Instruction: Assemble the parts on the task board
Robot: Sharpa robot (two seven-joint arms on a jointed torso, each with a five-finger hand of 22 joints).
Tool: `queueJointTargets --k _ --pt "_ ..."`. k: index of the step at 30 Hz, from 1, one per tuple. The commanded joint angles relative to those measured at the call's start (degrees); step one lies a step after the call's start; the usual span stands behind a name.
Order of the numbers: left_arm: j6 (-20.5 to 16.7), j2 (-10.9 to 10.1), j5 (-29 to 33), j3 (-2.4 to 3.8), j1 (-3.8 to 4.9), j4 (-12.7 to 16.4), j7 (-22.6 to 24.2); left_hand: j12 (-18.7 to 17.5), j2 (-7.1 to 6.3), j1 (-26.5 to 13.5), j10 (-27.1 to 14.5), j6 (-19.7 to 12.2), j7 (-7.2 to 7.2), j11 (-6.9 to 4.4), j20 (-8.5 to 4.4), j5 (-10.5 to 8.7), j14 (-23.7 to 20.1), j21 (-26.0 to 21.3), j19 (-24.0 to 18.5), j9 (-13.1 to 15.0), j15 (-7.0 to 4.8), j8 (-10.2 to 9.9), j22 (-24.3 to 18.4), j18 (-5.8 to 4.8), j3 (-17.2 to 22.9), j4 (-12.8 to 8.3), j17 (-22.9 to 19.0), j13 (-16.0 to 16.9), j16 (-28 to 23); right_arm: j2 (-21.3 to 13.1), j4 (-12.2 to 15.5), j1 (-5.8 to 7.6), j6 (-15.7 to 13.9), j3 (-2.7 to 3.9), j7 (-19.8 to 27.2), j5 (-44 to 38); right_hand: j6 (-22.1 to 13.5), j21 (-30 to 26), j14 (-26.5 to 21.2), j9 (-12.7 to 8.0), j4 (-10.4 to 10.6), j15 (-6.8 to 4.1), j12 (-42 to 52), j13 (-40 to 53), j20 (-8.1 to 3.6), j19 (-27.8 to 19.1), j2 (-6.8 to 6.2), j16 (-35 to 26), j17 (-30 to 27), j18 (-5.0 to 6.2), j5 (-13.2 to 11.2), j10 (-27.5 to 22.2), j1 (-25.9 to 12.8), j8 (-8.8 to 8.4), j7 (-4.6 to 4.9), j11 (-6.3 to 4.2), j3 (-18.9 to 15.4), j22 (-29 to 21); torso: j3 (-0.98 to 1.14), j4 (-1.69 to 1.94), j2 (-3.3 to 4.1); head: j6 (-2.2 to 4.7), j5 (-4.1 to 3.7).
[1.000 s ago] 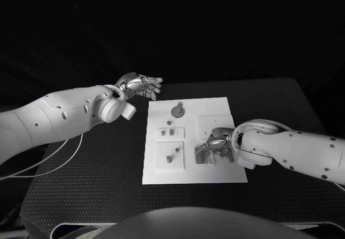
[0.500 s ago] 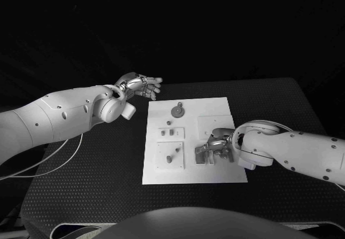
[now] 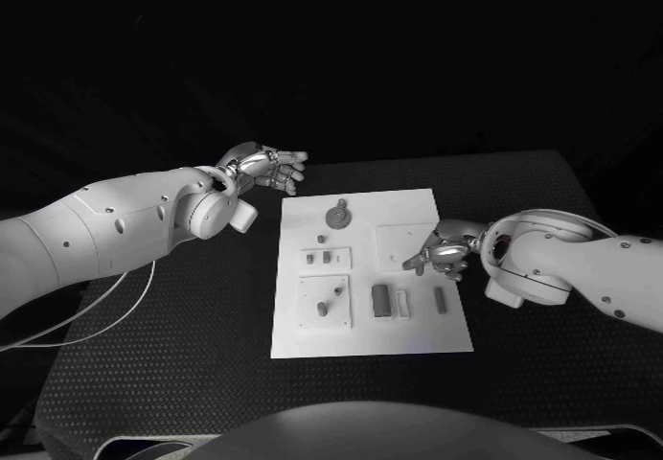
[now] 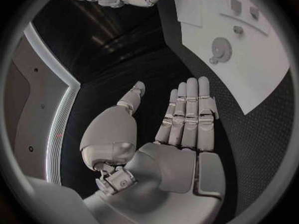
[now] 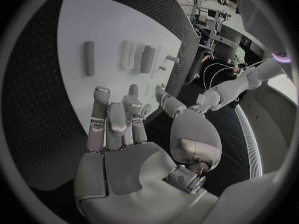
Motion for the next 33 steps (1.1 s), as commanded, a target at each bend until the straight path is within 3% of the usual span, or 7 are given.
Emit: queueJointTargets --k 1,6,9,17,24,28,33 --pt "0.52 0.12 0.38 0.04 0.06 0.11 0.78 -0.15 0.47 -0.18 -0.51 -0.46 0.04 -0.04 0.02 -0.31 -0.19 -0.11 -0.37 -0.08 -0.04 -0.27 -0.09 1.09 0.1 -0.31 0.1 -0.06 -0.31 -2.2 0.37 0.55 3.25 0.02 0.72 -4.29 0.71 0.22 0.29 0.2 -0.9 -0.05 0.37 -0.16 -0.21 0.36 0.71 0.16 -0.24 0.84 -0.03 0.29 0.95 0.37 -0.03 -0.34 -0.09 1.02 -0.06 0.14 -0.01 0.24 -0.47" --pt "0.71 0.1 0.41 0.04 0.06 0.06 0.74 -0.14 0.5 -0.16 -0.5 -0.44 0.03 -0.05 0.02 -0.31 -0.18 -0.1 -0.36 -0.07 -0.05 -0.25 -0.09 1.09 0.12 -0.35 0.12 -0.06 -0.32 -3.55 -0.56 0.6 7.15 -0.06 -1.01 -7.86 0.82 0.12 0.34 0.35 -1.69 -0.04 0.28 -0.3 -0.14 0.28 1.09 0.14 -0.13 0.84 0.01 0.27 1.58 0.44 -0.07 -0.37 -0.27 1.01 -0.08 0.0 0.09 0.62 -0.99" --pt "0.78 0.13 0.42 0.03 0.06 0.01 0.76 -0.14 0.53 -0.15 -0.49 -0.42 0.02 -0.05 0.02 -0.32 -0.18 -0.1 -0.36 -0.07 -0.05 -0.24 -0.1 1.09 0.13 -0.37 0.13 -0.06 -0.32 -4.07 -0.9 0.49 9.26 -0.77 -2.29 -10.2 0.84 0.07 0.28 0.38 -1.65 0.0 0.25 -0.36 -0.05 0.21 1.16 0.11 -0.19 0.84 -0.01 0.29 1.39 0.43 -0.06 -0.34 -0.49 1.01 -0.01 -0.11 0.04 0.8 -1.06" --pt "0.87 0.17 0.42 0.03 0.05 0.04 0.82 -0.13 0.56 -0.17 -0.49 -0.4 0.02 -0.05 0.03 -0.31 -0.17 -0.1 -0.36 -0.06 -0.05 -0.22 -0.11 1.09 0.14 -0.39 0.15 -0.05 -0.33 -3.45 -1.03 -2.35 8.47 -1.04 -2.95 -13.34 0.77 -0.03 0.09 0.38 -1.4 0.05 0.17 -0.45 0.06 0.08 0.74 0.03 -0.39 0.84 0.02 0.22 1.05 0.36 -0.03 -0.3 -0.67 1.01 -0.03 -0.07 0.09 0.89 -1.42" --pt "1.25 0.15 0.42 0.03 0.05 0.03 0.63 -0.13 0.6 -0.2 -0.49 -0.39 0.01 -0.05 0.04 -0.32 -0.17 -0.09 -0.36 -0.06 -0.04 -0.21 -0.11 1.09 0.15 -0.4 0.17 -0.05 -0.35 -2.23 -2.27 -3.77 8.39 -1.2 -3.19 -14.57 0.78 -0.11 0.04 0.38 -0.85 0.09 0.11 -0.54 0.11 0.04 0.37 0.01 -0.41 0.84 0.05 0.2 0.74 0.31 -0.01 -0.29 -0.63 1.0 -0.12 0.36 0.18 0.68 -1.73" --pt "1.78 0.01 0.42 0.03 0.04 0.03 0.42 -0.14 0.69 -0.31 -0.52 -0.41 0.02 -0.04 0.05 -0.32 -0.19 -0.1 -0.37 -0.06 -0.03 -0.22 -0.13 1.07 0.14 -0.37 0.19 -0.06 -0.38 -1.6 -2.92 -4.64 8.37 -1.22 -3.25 -14.8 0.8 -0.13 0.06 0.39 -0.47 0.09 0.11 -0.57 0.12 0.05 0.21 0.03 -0.35 0.84 0.05 0.21 0.55 0.29 -0.01 -0.29 -0.58 1.0 -0.22 0.29 0.19 0.6 -1.63" --pt "1.84 0.01 0.42 0.03 0.05 0.04 0.44 -0.15 0.7 -0.36 -0.54 -0.42 0.02 -0.03 0.06 -0.32 -0.2 -0.1 -0.38 -0.07 -0.02 -0.23 -0.14 1.07 0.13 -0.37 0.2 -0.06 -0.4 -0.64 -3.41 -5.58 8.27 -1.23 -3.24 -14.8 0.83 -0.13 0.05 0.4 -0.27 0.09 0.12 -0.59 0.12 0.06 0.21 0.04 -0.37 0.84 0.06 0.22 0.46 0.28 -0.02 -0.29 -0.54 1.0 -0.14 0.25 0.19 0.41 -1.54"
